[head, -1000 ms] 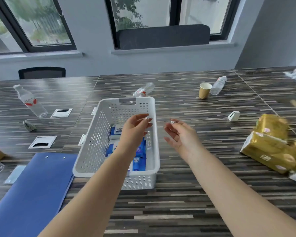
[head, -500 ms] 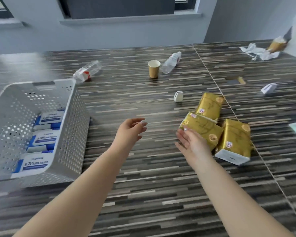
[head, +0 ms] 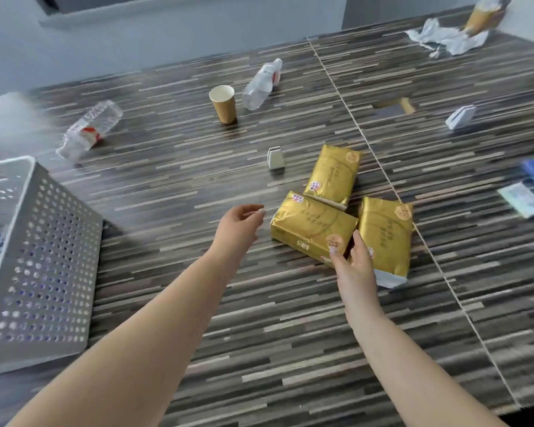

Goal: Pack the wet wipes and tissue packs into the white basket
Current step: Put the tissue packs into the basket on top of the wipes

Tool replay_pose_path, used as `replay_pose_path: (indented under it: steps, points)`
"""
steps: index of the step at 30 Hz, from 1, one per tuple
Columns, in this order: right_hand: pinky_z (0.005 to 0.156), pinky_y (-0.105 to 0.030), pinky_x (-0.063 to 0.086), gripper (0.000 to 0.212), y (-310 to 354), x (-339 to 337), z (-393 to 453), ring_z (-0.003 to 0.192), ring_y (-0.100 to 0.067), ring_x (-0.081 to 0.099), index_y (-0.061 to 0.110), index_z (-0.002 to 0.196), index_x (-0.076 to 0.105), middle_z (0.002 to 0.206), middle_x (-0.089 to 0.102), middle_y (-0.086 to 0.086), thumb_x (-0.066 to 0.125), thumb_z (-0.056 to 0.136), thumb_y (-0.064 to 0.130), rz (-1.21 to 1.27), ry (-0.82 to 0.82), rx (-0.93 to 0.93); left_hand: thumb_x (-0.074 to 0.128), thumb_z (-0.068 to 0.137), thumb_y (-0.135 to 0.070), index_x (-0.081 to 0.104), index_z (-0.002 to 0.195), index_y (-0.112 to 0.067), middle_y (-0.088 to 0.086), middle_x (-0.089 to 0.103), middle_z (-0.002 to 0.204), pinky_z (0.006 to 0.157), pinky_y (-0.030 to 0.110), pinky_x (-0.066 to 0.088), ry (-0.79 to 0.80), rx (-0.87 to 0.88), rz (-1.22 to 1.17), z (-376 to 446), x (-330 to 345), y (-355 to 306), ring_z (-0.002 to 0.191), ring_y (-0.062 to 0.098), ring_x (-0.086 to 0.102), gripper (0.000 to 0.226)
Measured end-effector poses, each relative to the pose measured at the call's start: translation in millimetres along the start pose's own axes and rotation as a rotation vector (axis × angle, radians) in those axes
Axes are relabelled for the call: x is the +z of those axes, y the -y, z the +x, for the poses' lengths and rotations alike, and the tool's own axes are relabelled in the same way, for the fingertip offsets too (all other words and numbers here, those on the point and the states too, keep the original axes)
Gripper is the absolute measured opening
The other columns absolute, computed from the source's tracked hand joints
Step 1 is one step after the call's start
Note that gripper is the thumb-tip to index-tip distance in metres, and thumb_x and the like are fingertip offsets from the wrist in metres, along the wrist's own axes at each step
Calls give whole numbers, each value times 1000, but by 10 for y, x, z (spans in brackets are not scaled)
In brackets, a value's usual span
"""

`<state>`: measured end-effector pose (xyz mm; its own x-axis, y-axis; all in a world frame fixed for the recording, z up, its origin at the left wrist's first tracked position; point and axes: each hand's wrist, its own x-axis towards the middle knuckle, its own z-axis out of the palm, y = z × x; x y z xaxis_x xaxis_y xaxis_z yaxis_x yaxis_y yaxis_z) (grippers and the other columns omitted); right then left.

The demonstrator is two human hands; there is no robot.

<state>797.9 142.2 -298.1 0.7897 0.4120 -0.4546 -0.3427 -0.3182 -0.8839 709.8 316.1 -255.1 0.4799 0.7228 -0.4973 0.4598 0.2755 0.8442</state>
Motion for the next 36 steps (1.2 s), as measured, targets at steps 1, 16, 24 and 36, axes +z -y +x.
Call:
replay_pose_path:
  steps: [1,16,24,36]
  points:
    - [115,-42,27,66,2,0,60,144,-14,22,35,149,20,157,23,2,54,94,25,-30,8,-4,58,93,-26,62,114,-21,1,65,115,97,39,51,7,-10,35,77,56,-20,102,13,61,22]
    - [113,-37,26,83,-1,266,487,144,-21,21,20,153,1,159,14,-1,57,92,27,-51,-97,121,53,97,-31,47,139,-20,-2,52,117,96,33,32,243,-302,189,598,469,-64,102,13,43,44]
    - [107,-46,40,68,-49,393,382,132,-20,40,24,148,26,145,41,0,59,89,35,6,-140,91,57,91,-43,49,136,-25,-5,52,130,100,39,36,172,-286,63,545,251,129,119,18,45,49]
    - [81,-23,44,34,189,887,-162,113,-12,50,38,112,49,126,50,6,67,84,34,126,-51,-182,62,90,-32,50,125,-20,8,56,128,107,47,42,-1,-269,-345,-472,-651,623,124,27,53,38]
